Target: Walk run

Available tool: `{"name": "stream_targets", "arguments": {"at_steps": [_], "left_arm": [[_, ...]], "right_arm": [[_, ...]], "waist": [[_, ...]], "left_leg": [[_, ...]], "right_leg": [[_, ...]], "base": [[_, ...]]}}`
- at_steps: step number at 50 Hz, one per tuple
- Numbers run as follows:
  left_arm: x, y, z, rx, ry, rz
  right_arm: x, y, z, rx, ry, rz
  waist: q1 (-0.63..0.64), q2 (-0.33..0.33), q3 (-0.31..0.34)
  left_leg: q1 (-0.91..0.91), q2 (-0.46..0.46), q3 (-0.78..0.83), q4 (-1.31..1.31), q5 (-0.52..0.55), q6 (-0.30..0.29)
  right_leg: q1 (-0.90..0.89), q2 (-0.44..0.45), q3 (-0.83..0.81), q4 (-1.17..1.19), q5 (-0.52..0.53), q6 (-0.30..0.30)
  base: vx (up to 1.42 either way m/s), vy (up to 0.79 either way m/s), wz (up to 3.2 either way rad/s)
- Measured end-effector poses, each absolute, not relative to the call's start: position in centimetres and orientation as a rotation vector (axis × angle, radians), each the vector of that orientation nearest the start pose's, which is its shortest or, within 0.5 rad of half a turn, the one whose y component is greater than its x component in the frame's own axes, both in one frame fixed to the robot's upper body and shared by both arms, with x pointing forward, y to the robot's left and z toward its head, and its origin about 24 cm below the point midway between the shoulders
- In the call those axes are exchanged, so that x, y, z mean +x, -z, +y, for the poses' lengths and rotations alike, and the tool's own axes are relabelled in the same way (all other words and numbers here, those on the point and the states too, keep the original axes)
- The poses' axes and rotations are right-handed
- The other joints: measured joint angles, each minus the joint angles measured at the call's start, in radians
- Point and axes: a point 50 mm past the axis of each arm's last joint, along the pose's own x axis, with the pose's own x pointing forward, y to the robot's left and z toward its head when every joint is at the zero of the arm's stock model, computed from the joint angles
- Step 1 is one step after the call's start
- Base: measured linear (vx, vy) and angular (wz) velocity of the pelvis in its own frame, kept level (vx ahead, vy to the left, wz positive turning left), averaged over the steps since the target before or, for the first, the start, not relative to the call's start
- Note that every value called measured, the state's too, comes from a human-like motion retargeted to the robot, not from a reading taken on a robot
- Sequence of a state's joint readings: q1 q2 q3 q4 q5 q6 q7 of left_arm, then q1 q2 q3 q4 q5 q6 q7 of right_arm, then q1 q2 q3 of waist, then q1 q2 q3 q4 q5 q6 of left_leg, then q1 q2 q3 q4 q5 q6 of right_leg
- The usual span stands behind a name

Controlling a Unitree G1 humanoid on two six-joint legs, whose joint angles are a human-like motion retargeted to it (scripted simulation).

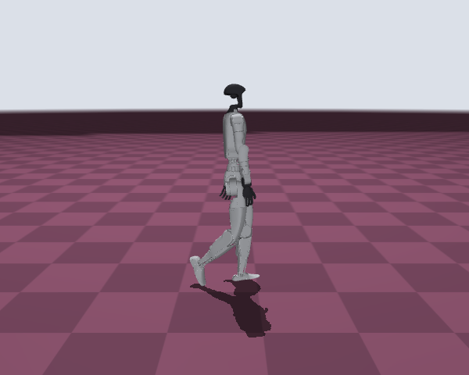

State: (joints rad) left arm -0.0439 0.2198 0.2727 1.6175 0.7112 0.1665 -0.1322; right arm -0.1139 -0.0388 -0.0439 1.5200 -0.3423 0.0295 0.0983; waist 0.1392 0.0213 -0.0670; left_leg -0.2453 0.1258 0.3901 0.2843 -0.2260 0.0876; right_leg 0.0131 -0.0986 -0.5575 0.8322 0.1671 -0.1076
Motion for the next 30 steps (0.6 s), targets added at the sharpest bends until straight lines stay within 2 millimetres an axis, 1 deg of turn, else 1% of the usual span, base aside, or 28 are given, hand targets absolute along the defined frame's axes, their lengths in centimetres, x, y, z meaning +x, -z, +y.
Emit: {"name": "stream_targets", "arguments": {"at_steps": [2,3,5,7,10,11,13,15,17,18,20,21,22,23,25,27,28,29,30], "left_arm": [[2.9,16.5,25.0,0.487,0.202,1.701],[4.5,16.3,25.5,0.52,0.195,1.654],[7.5,15.8,26.3,0.572,0.194,1.557],[10.6,15.0,26.9,0.605,0.197,1.455],[14.8,13.5,27.6,0.639,0.184,1.302],[16.0,13.0,27.7,0.646,0.178,1.255],[18.1,12.1,27.6,0.657,0.173,1.17],[19.0,11.8,26.9,0.662,0.188,1.121],[18.9,12.2,26.1,0.659,0.224,1.119],[18.4,12.5,25.8,0.656,0.244,1.132],[16.6,13.3,25.6,0.646,0.281,1.183],[15.2,13.9,25.5,0.638,0.287,1.211],[13.8,14.5,25.3,0.629,0.29,1.241],[12.2,15.2,24.8,0.618,0.286,1.274],[8.9,16.3,24.0,0.584,0.272,1.371],[5.9,16.9,23.6,0.553,0.272,1.483],[4.7,17.1,23.5,0.539,0.275,1.531],[3.6,17.2,23.2,0.525,0.269,1.572],[2.5,17.3,23.0,0.511,0.26,1.61]], "right_arm": [[5.7,17.9,-16.3,-0.252,-0.235,1.447],[5.2,18.0,-16.4,-0.247,-0.202,1.452],[3.9,18.1,-16.5,-0.21,-0.137,1.478],[2.3,18.2,-16.4,-0.14,-0.096,1.519],[0.0,18.2,-16.0,-0.013,-0.085,1.6],[-0.7,18.2,-15.8,0.04,-0.085,1.627],[-1.7,18.1,-15.4,0.154,-0.081,1.663],[-2.7,18.0,-15.2,0.265,-0.059,1.683],[-3.3,17.9,-15.4,0.335,-0.007,1.689],[-3.4,17.9,-15.5,0.352,0.02,1.686],[-3.7,17.8,-15.6,0.369,0.055,1.687],[-3.7,17.8,-15.7,0.371,0.059,1.694],[-3.8,17.8,-15.8,0.37,0.062,1.7],[-3.8,17.8,-15.8,0.362,0.06,1.705],[-3.4,17.8,-16.3,0.311,0.027,1.708],[-2.1,17.9,-17.0,0.228,-0.014,1.688],[-1.1,17.9,-17.3,0.18,-0.03,1.67],[0.2,18.0,-17.4,0.131,-0.045,1.645],[1.5,18.0,-17.5,0.082,-0.058,1.616]], "waist": [[-0.045,-0.013,0.011],[-0.066,-0.022,0.01],[-0.105,-0.031,0.006],[-0.145,-0.052,-0.004],[-0.204,-0.082,-0.005],[-0.221,-0.09,-0.005],[-0.243,-0.099,-0.013],[-0.25,-0.097,-0.032],[-0.224,-0.092,-0.057],[-0.219,-0.091,-0.068],[-0.234,-0.094,-0.079],[-0.247,-0.106,-0.082],[-0.255,-0.12,-0.084],[-0.255,-0.137,-0.081],[-0.215,-0.201,-0.071],[-0.19,-0.248,-0.059],[-0.178,-0.262,-0.049],[-0.164,-0.26,-0.039],[-0.149,-0.251,-0.029]], "left_leg": [[0.083,-0.024,0.07,-0.068,-0.001,-0.011],[0.116,-0.047,0.095,-0.103,-0.002,-0.01],[0.163,-0.088,0.076,-0.152,-0.009,-0.014],[0.211,-0.133,0.072,-0.193,-0.024,-0.02],[0.281,-0.197,-0.003,-0.227,-0.056,-0.017],[0.306,-0.211,-0.02,-0.233,-0.069,-0.02],[0.35,-0.225,-0.044,-0.243,-0.086,-0.031],[0.385,-0.22,-0.063,-0.237,-0.091,-0.054],[0.409,-0.226,-0.085,-0.21,-0.055,-0.082],[0.421,-0.228,-0.092,-0.191,-0.02,-0.099],[0.456,-0.235,-0.09,-0.134,0.103,-0.127],[0.463,-0.232,-0.044,-0.092,0.223,-0.112],[0.465,-0.226,0.005,-0.037,0.334,-0.09],[0.454,-0.213,0.061,0.047,0.429,-0.055],[0.444,-0.206,0.238,0.218,0.518,0.023],[0.391,-0.174,0.3,0.362,0.415,0.04],[0.345,-0.151,0.319,0.429,0.355,0.051],[0.279,-0.128,0.303,0.483,0.307,0.035],[0.203,-0.105,0.27,0.532,0.263,0.005]], "right_leg": [[-0.133,-0.052,-0.003,0.103,-0.062,0.002],[-0.198,-0.068,-0.004,0.118,-0.093,0.007],[-0.307,-0.078,-0.022,0.076,-0.145,0.017],[-0.412,-0.07,-0.015,-0.051,-0.191,0.02],[-0.516,-0.048,-0.011,-0.339,-0.263,0.002],[-0.543,-0.042,0.0,-0.438,-0.264,0.014],[-0.605,-0.013,0.054,-0.599,-0.27,0.014],[-0.655,0.016,0.138,-0.683,-0.287,0.023],[-0.662,0.012,0.104,-0.656,-0.277,-0.023],[-0.657,0.009,0.097,-0.622,-0.26,-0.051],[-0.609,-0.028,-0.017,-0.589,-0.161,-0.074],[-0.62,-0.036,0.103,-0.528,-0.182,-0.075],[-0.615,-0.053,0.185,-0.48,-0.209,-0.07],[-0.578,-0.088,0.194,-0.46,-0.246,-0.055],[-0.482,-0.144,0.177,-0.466,-0.3,-0.043],[-0.399,-0.201,0.137,-0.479,-0.333,-0.015],[-0.357,-0.204,0.128,-0.501,-0.342,-0.005],[-0.314,-0.186,0.126,-0.532,-0.345,0.005],[-0.271,-0.157,0.127,-0.569,-0.346,0.014]], "base": [[1.14,-0.03,0.2],[1.0,-0.06,0.42],[0.75,-0.08,0.55],[0.76,-0.13,0.77],[0.9,-0.22,0.95],[0.83,-0.25,0.98],[0.84,-0.24,0.83],[1.18,-0.3,0.57],[0.94,-0.15,0.07],[1.06,-0.22,0.11],[1.11,-0.27,0.41],[1.13,-0.33,0.62],[0.98,-0.27,0.62],[0.62,-0.09,0.25],[0.58,-0.11,-0.33],[1.47,-0.53,-0.07],[1.22,-0.41,0.11],[0.9,-0.27,0.06],[0.8,-0.23,-0.06]]}}
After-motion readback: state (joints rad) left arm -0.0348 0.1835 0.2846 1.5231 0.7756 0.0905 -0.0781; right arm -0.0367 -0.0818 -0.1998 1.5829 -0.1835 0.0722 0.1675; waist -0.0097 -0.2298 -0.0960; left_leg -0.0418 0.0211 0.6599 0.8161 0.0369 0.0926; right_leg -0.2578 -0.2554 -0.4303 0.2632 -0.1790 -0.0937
